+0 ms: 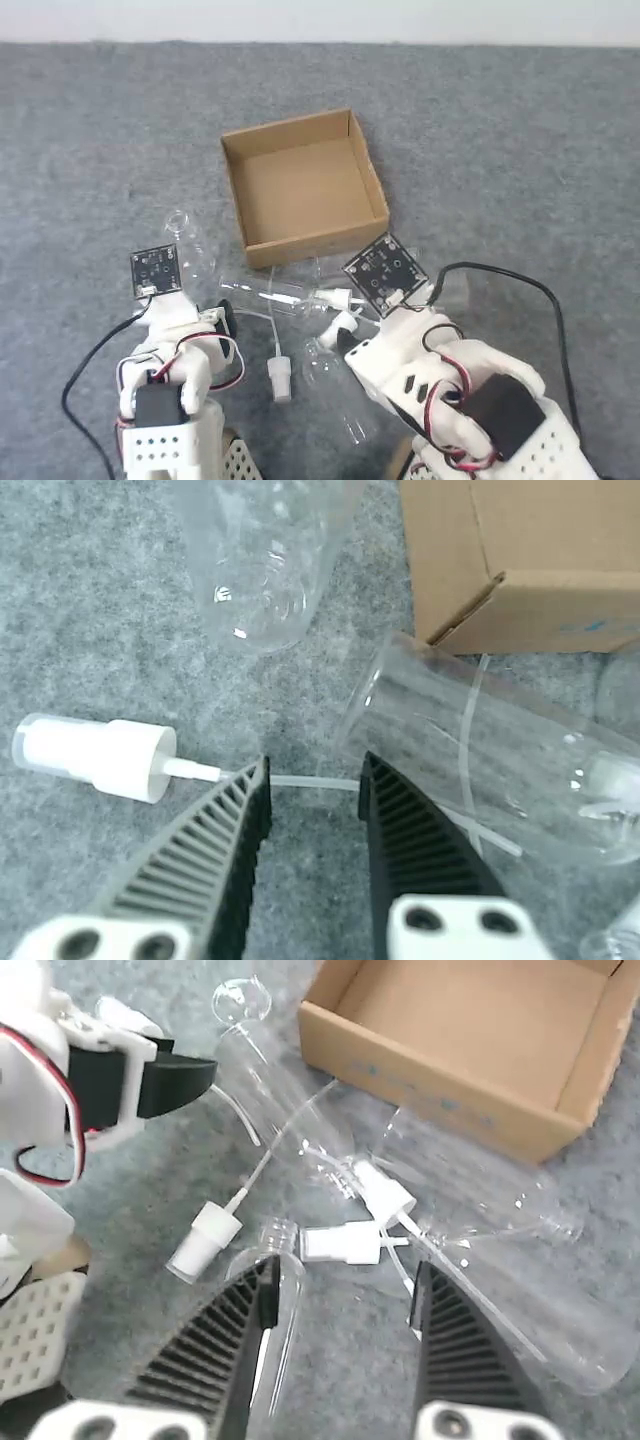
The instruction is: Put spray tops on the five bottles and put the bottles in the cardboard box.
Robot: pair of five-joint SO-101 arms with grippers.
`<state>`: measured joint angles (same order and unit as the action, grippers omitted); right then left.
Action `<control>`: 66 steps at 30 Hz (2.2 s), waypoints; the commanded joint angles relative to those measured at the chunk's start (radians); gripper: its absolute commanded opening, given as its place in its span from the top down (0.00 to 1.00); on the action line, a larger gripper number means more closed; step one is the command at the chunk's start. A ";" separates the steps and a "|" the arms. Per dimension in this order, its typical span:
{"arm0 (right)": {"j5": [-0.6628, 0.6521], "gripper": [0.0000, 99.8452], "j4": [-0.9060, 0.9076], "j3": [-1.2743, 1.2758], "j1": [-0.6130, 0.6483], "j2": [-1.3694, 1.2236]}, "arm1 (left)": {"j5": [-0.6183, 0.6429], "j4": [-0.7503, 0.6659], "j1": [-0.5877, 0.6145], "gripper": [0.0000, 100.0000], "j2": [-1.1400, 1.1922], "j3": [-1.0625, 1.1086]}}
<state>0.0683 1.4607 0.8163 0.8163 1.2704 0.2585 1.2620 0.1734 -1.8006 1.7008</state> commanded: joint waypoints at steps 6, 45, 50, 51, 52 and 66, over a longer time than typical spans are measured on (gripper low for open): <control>0.118 0.82 0.012 -0.054 0.084 -0.320 | 0.006 0.000 0.000 0.87 -0.023 -0.016; 0.275 0.83 -0.311 0.097 0.282 -0.811 | 0.006 0.000 0.000 0.87 -0.023 -0.016; 0.273 0.83 -0.309 0.098 0.278 -0.862 | 0.006 0.000 0.000 0.87 -0.023 -0.016; 0.273 0.83 -0.309 0.098 0.278 -0.874 | 0.006 0.000 0.000 0.87 -0.023 -0.016; 0.273 0.83 -0.309 0.098 0.278 -0.885 | 0.006 0.000 0.000 0.87 -0.023 -0.016; 0.267 0.91 -0.309 0.089 0.191 -0.946 | 0.006 0.000 0.000 0.87 -0.023 -0.016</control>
<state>0.3307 1.1554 0.8961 1.0802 0.3606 0.2585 1.2620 0.1734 -1.8006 1.7008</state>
